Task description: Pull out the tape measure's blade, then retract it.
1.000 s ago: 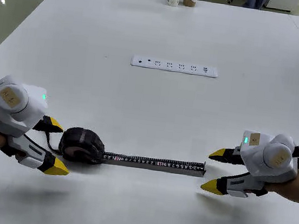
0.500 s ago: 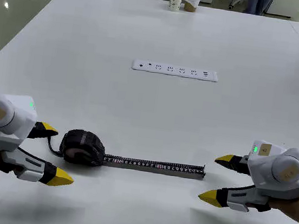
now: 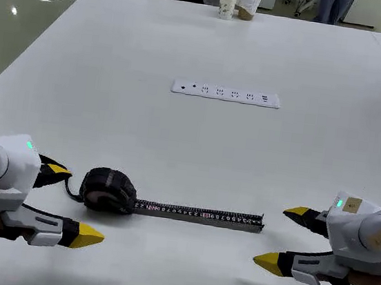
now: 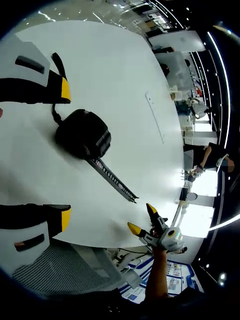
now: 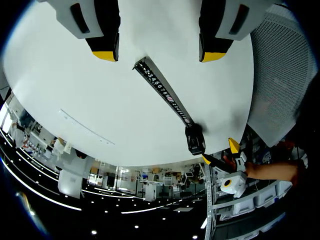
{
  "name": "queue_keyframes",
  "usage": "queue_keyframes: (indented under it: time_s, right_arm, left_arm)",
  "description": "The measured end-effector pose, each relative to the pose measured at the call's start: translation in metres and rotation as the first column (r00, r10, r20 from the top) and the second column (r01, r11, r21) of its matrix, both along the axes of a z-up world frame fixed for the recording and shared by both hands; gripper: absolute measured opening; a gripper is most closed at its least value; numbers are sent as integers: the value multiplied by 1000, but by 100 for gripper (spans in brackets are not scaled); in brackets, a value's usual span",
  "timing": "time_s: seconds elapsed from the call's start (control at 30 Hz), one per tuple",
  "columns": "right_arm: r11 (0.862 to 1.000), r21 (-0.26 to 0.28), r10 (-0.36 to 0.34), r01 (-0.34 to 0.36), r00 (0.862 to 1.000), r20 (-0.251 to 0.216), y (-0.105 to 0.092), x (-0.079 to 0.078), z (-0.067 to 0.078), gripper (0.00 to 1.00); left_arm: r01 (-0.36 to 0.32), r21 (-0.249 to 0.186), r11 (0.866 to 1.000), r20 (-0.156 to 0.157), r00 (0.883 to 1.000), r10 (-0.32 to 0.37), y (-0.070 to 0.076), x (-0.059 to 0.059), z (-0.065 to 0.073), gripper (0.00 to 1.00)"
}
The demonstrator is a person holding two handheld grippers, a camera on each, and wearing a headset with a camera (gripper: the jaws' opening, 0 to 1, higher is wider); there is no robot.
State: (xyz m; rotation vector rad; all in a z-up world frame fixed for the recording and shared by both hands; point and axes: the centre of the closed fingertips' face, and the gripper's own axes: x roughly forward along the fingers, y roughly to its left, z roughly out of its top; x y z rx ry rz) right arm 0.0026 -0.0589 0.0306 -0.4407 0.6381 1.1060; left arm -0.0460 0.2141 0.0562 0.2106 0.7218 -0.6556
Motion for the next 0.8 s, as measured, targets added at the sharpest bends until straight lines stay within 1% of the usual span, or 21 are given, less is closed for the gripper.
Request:
queue_keyframes:
  time_s: [0.1,0.17,0.23,0.37,0.43,0.57,0.6,0.7,0.8]
  right_arm:
    - [1000,14,-15,15,1000,5,2,-3,3,65]
    - [999,28,-30,30,1000,7,3,-3,6,67]
    - [998,37,-46,46,999,9,3,-4,8,69]
    - [996,57,-69,68,997,16,6,-12,11,73]
    - [995,66,-81,80,997,13,7,-16,11,74]
    - [993,72,-90,89,996,11,10,-23,10,76]
    - [992,77,-99,97,995,14,10,-24,11,77]
    - [989,86,-119,118,993,11,11,-27,13,79]
    - [987,92,-136,134,991,8,11,-28,13,80]
  left_arm:
    - [-23,-17,1000,7,1000,23,-3,-3,0,82]
    - [-35,-22,999,20,999,35,-4,-5,1,82]
    - [-48,-26,999,25,999,49,-7,-9,1,83]
    - [-79,-39,996,40,996,80,-9,-15,-1,86]
    - [-88,-50,995,40,995,90,-12,-18,-2,86]
    - [-101,-48,994,41,994,103,-16,-23,-3,87]
    - [-109,-53,993,47,993,111,-17,-24,-2,88]
    - [-129,-72,989,53,990,133,-21,-26,1,89]
    - [-136,-81,987,57,988,140,-27,-29,2,90]
